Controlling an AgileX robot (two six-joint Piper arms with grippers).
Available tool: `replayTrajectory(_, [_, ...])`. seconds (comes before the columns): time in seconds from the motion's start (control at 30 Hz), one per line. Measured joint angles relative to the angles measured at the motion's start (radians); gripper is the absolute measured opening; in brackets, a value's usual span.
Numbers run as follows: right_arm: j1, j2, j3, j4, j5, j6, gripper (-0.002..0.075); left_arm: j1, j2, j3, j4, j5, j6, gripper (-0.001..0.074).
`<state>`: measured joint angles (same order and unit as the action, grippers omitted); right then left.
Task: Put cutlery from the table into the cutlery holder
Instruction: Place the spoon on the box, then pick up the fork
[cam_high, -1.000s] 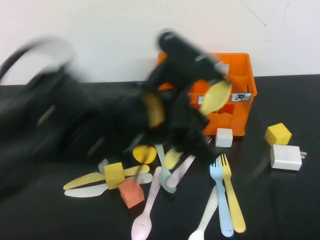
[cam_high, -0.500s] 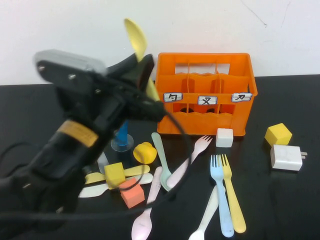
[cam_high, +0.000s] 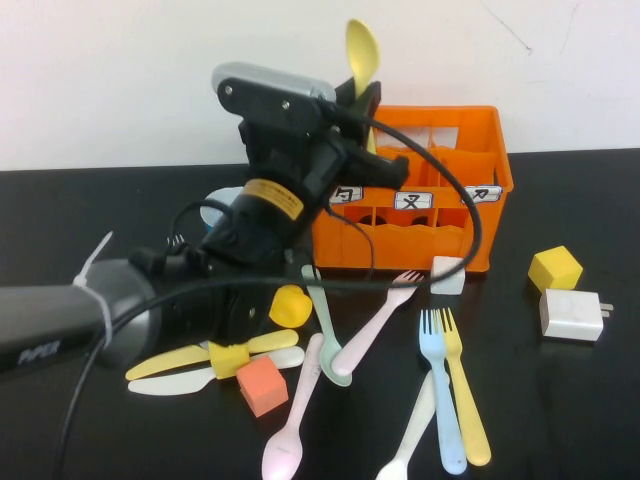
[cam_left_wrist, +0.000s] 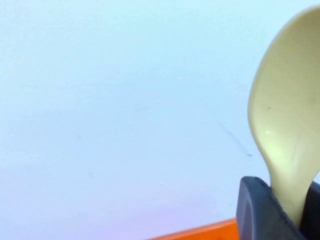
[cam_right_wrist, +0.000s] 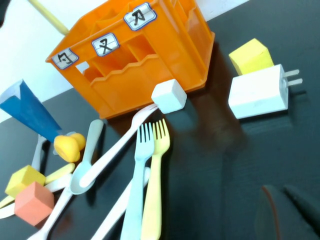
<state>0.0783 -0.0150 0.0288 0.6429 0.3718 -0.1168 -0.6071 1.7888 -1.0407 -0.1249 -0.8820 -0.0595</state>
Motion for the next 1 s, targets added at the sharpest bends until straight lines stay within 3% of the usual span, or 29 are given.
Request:
replayTrajectory(0.13, [0.0, 0.0, 0.0, 0.0, 0.0, 0.0, -0.0003, 0.036, 0.022, -0.026, 0.01, 0.025, 0.0, 0.0128])
replayTrajectory(0.37, [0.0, 0.0, 0.0, 0.0, -0.018, -0.025, -0.0003, 0.071, 0.031, -0.026, 0.04, 0.159, -0.003, 0.0301])
replayTrajectory(0.6, [0.0, 0.0, 0.0, 0.051, -0.043, -0.06, -0.0003, 0.082, -0.022, -0.026, 0.044, 0.141, 0.026, 0.0326])
replayTrajectory(0.7, [0.0, 0.0, 0.0, 0.091, -0.044, -0.124, -0.0003, 0.084, -0.131, -0.026, 0.044, 0.205, 0.101, 0.0298])
replayTrajectory(0.77, [0.0, 0.0, 0.0, 0.12, -0.047, -0.176, -0.0003, 0.084, -0.217, -0.026, 0.044, 0.299, 0.157, 0.0236])
replayTrajectory(0.9, [0.0, 0.0, -0.004, 0.161, -0.051, -0.261, -0.0003, 0.084, -0.408, -0.026, 0.044, 0.616, 0.247, 0.0069])
replayTrajectory(1.0, [0.0, 0.006, -0.05, 0.162, -0.047, -0.292, -0.0003, 0.084, -0.523, -0.018, 0.021, 0.882, 0.263, 0.002])
